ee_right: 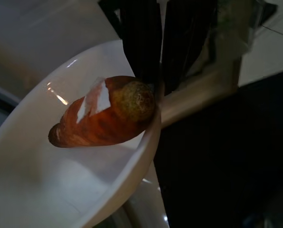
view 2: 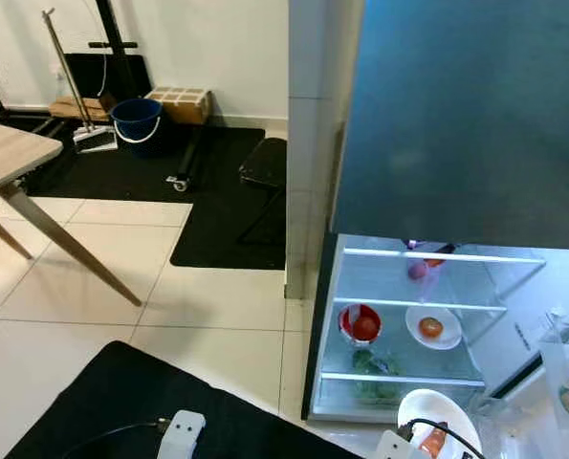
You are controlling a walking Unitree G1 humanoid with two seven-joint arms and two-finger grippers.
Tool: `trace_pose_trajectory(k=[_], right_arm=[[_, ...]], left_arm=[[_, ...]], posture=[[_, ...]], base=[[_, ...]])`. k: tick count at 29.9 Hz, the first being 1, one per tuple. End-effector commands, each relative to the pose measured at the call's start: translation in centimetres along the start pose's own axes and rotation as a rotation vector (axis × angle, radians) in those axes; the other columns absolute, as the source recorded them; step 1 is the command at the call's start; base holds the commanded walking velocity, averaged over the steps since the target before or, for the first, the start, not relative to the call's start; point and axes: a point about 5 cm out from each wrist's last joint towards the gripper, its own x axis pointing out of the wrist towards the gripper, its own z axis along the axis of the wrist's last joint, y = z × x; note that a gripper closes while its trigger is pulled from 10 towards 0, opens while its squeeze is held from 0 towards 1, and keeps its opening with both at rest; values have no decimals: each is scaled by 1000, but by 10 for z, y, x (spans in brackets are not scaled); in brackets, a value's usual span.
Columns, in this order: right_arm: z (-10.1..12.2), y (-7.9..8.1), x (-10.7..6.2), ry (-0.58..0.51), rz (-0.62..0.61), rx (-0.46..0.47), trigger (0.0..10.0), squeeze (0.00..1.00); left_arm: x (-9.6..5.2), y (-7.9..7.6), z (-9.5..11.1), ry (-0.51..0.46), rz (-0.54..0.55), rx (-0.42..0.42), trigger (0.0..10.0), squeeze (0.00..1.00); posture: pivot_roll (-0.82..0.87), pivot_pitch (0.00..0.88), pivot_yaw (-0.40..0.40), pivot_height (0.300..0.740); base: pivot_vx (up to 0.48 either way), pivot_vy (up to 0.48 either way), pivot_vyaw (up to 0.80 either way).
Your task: Restocking fridge
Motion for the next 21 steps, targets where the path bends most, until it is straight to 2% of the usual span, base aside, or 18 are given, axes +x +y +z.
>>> trace_pose_trajectory(k=[1,4,12,21], right_arm=[[-5,5,0,14,11,65,10000,0],[-12,11,-1,38,25,110,10000,0],[-19,17,-2,58,35,161,10000,0],[-20,17,-2,60,32,156,10000,0]], left_arm=[[0,-2,-4,10,-6,-5,10000,0],[0,-2,-4,12,-7,-4,10000,0],[0,-3,-4,14,-14,-7,10000,0],[0,-3,-4,15,-17,-5,10000,0]], posture=[[-33,0,-22,740],[-32,0,-23,740],[-35,0,-22,740],[-33,0,-20,740]], base=[[0,0,0],[0,-302,0],[0,-349,0],[0,-358,0]])
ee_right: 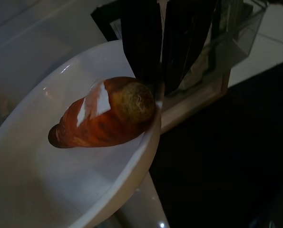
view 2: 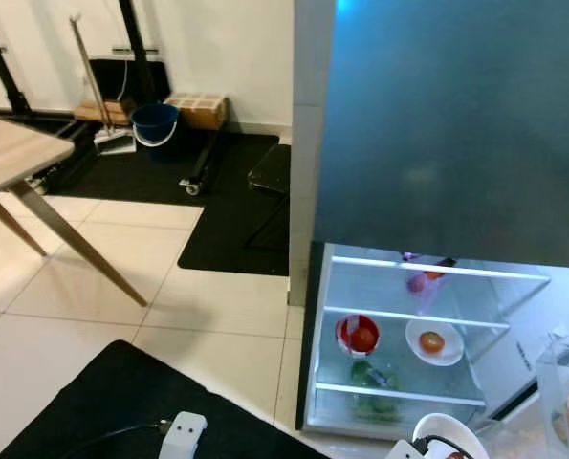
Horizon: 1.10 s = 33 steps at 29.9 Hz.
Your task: Restocking fridge
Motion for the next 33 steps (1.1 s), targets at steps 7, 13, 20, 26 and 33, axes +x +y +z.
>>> trace_pose_trajectory(k=[7,13,20,26,33], right_arm=[[-1,0,0,5,-2,-13,10000,0],[-3,1,0,8,1,-27,10000,0],[2,-5,0,-16,-17,-64,10000,0],[14,-12,0,-76,-23,-101,10000,0],[30,-21,-1,-120,-53,-144,10000,0]], left_arm=[[0,-2,-5,14,-3,-7,10000,0],[-1,-1,-6,15,8,-24,10000,0],[-1,-1,-5,12,7,-16,10000,0],[0,0,-4,9,6,-12,10000,0],[-1,0,-3,3,8,-16,10000,0]], posture=[[-30,0,-23,740],[-31,0,-24,740],[-34,0,-24,740],[-34,0,-25,740],[-29,0,-24,740]], base=[[0,-165,0],[0,0,0],[0,0,0],[0,0,0],[0,0,0]])
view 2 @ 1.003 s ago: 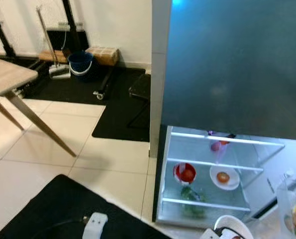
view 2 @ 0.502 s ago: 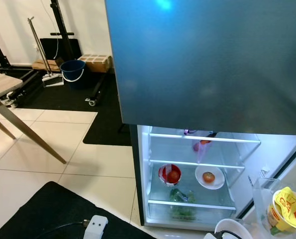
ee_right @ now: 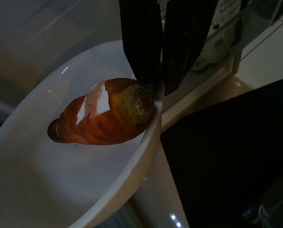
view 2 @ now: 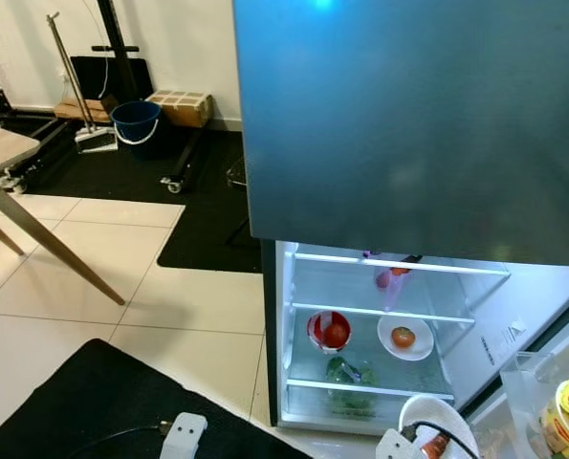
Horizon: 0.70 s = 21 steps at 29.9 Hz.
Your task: Restocking fridge
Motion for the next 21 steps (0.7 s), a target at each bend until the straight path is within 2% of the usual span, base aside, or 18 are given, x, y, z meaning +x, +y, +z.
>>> trace_pose_trajectory(k=[1,5,7,10,13,15,20,21], right_arm=[[3,-6,0,-18,-22,-19,10000,0],[21,-18,1,-67,-75,-31,10000,0],[21,-18,1,-67,-75,-31,10000,0],[32,-32,1,-91,-127,-50,10000,0],[34,-35,1,-89,-135,-62,10000,0],[35,-41,0,-85,-154,-76,10000,0],[37,-44,0,-89,-163,-78,10000,0],[39,-48,-1,-96,-170,-74,10000,0]], left_arm=[[-1,1,-1,1,5,-1,10000,0],[-1,4,1,-20,11,-27,10000,0],[-1,4,1,-20,11,-27,10000,0],[0,4,12,-77,-26,-53,10000,0],[0,2,17,-97,-52,-52,10000,0],[1,-1,24,-122,-98,-21,10000,0],[2,-3,29,-133,-126,7,10000,0],[2,-6,34,-146,-160,47,10000,0]], posture=[[-29,0,-24,740],[-22,0,-24,740],[-22,0,-24,740],[-13,0,-27,740],[-8,0,-29,740],[-4,0,-28,740],[-4,0,-28,740],[-4,0,-27,740]], base=[[0,0,0],[0,0,0],[0,0,0],[0,0,0],[0,0,0],[0,0,0],[0,0,0],[0,0,0]])
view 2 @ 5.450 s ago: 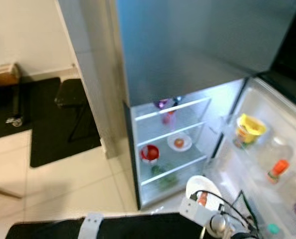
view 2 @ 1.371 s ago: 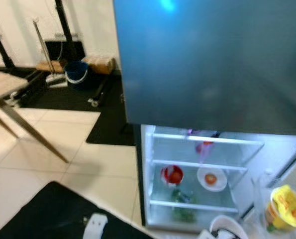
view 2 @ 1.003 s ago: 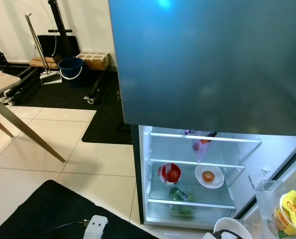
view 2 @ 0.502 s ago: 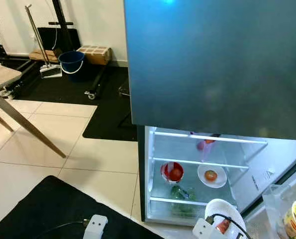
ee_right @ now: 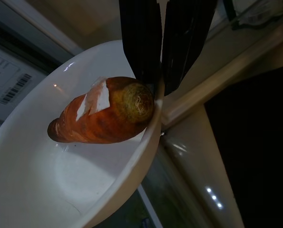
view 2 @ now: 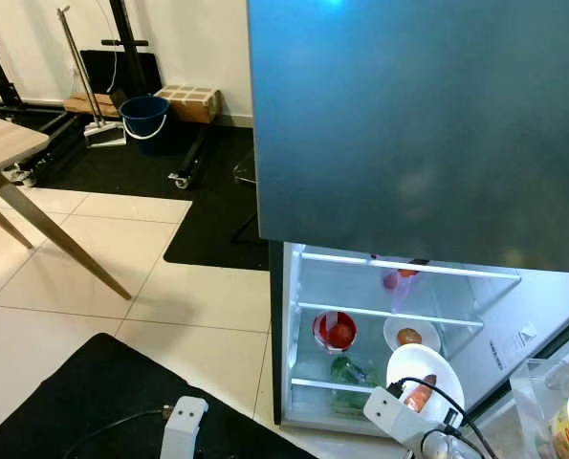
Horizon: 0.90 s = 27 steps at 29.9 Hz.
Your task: Restocking fridge
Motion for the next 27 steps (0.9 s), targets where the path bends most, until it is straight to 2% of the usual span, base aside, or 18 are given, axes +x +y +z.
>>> trace_pose_trajectory(k=[1,2,4,6,15,23,27], right_arm=[[4,-12,0,-18,-41,-5,10000,0],[4,-12,0,-18,-41,-5,10000,0],[7,-18,0,-31,-61,3,10000,0],[10,-21,1,-34,-76,7,10000,0],[11,-18,1,-35,-70,11,10000,0],[14,-13,2,-44,-53,-14,10000,0],[13,-5,2,-37,-22,-22,10000,0]], left_arm=[[4,-6,12,-23,-72,95,10000,0],[4,-6,12,-23,-72,95,10000,0],[6,-11,21,-32,-122,190,10000,0],[8,-12,27,-35,-126,243,10000,0],[8,-12,22,-11,-117,271,10000,0],[5,-8,9,39,-76,266,10000,0],[1,-4,-3,75,-38,221,10000,0]], posture=[[-5,0,-23,740],[-5,0,-23,740],[-7,0,-20,740],[-7,0,-20,740],[-18,0,-11,740],[-16,0,-14,740],[-16,0,-14,740]], base=[[0,0,0],[0,0,0],[0,0,0],[0,0,0],[0,0,-657],[0,0,0],[0,0,0]])
